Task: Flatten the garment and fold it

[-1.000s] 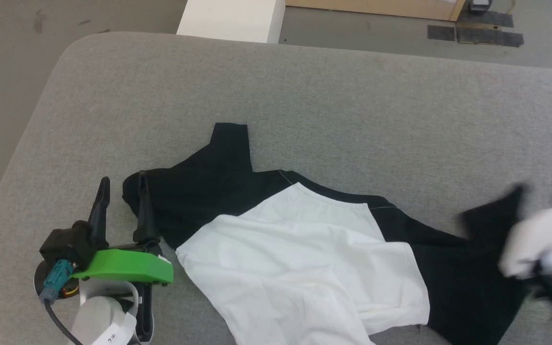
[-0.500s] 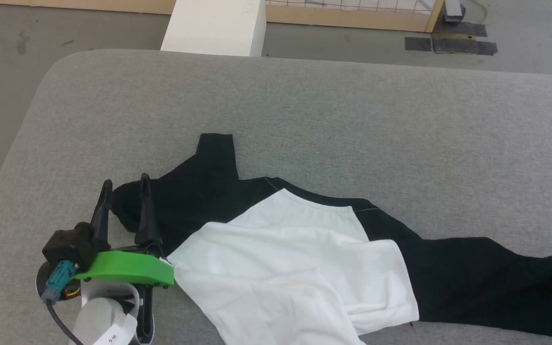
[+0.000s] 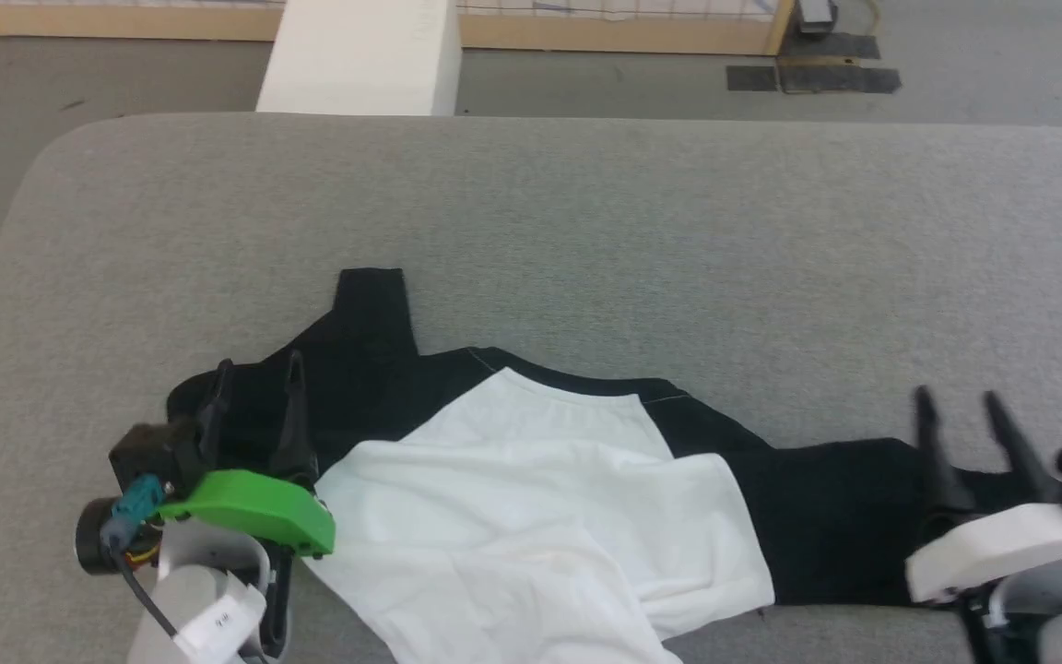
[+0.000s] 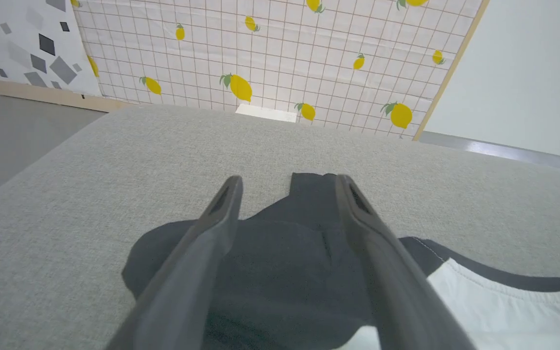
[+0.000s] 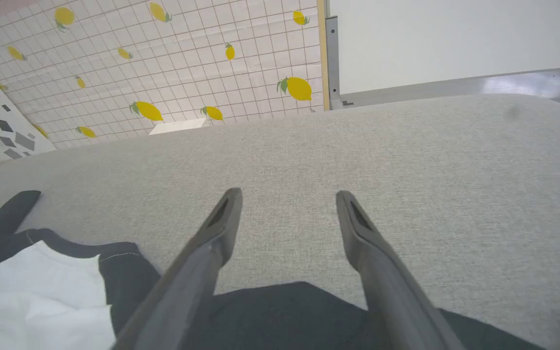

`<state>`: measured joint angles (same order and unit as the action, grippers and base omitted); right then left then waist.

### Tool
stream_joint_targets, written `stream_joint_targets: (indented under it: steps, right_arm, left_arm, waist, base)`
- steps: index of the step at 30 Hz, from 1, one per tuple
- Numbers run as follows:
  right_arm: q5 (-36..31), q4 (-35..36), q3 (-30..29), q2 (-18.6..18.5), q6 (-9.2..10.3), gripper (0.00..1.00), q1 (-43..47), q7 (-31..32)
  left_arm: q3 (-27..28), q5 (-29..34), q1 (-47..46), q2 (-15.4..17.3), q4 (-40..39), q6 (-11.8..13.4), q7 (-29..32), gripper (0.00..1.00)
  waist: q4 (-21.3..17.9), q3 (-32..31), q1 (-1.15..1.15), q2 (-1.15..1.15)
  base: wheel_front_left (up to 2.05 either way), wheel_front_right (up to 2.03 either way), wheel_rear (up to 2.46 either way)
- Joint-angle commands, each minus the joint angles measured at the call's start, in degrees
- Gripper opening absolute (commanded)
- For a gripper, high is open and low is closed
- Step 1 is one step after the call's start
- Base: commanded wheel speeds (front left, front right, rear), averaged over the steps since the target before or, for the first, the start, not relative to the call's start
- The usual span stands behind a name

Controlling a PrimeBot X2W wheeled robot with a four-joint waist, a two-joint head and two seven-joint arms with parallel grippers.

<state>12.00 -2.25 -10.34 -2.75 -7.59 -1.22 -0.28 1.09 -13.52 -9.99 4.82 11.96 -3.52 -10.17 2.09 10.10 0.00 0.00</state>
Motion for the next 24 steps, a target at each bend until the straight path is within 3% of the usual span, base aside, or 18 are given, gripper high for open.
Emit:
stream_joint_targets:
  steps: [1, 6, 9, 19, 24]
  right_arm:
    - [0.5, 0.5, 2.0, -0.1, 0.1, 1.0, 0.7, -0.8]
    - [1.3, 2.0, 5.9, -0.1, 0.1, 1.0, 0.3, -1.2]
    - [1.2, 3.5, 7.2, -0.1, 0.1, 1.0, -0.6, -1.3]
    - [1.5, 7.6, 11.7, -0.1, 0.1, 1.0, -6.0, -2.3]
    - [1.9, 8.6, 13.3, -0.1, 0.1, 1.0, -7.7, -3.3]
  left_arm:
    - [-0.1, 0.3, -1.3, 1.2, 0.3, -0.3, 1.3, 1.0]
    - [-1.9, 0.1, -5.5, 5.8, 1.2, -2.1, 10.8, 1.0]
    - [-5.1, -2.1, -10.5, 10.6, 2.4, -3.6, 20.6, 1.0]
    - [-17.4, -18.2, -24.7, 25.7, 7.9, -3.9, 46.8, 1.0]
    - [-18.6, -21.1, -26.4, 28.5, 10.2, -4.0, 53.6, 1.0]
  waist:
    - [-1.1, 0.3, 0.0, 0.0]
    - [-2.7, 1.7, 0.0, 0.0]
    - [-3.8, 3.4, 0.0, 0.0]
    - [-8.5, 9.6, 0.0, 0.0]
    - [-10.1, 11.4, 0.0, 0.0]
  base:
    - [0.0, 0.0, 0.0]
    - [0.0, 0.0, 0.0]
    - [0.0, 0.0, 0.0]
    - [0.0, 0.0, 0.0]
    - [0.0, 0.0, 0.0]
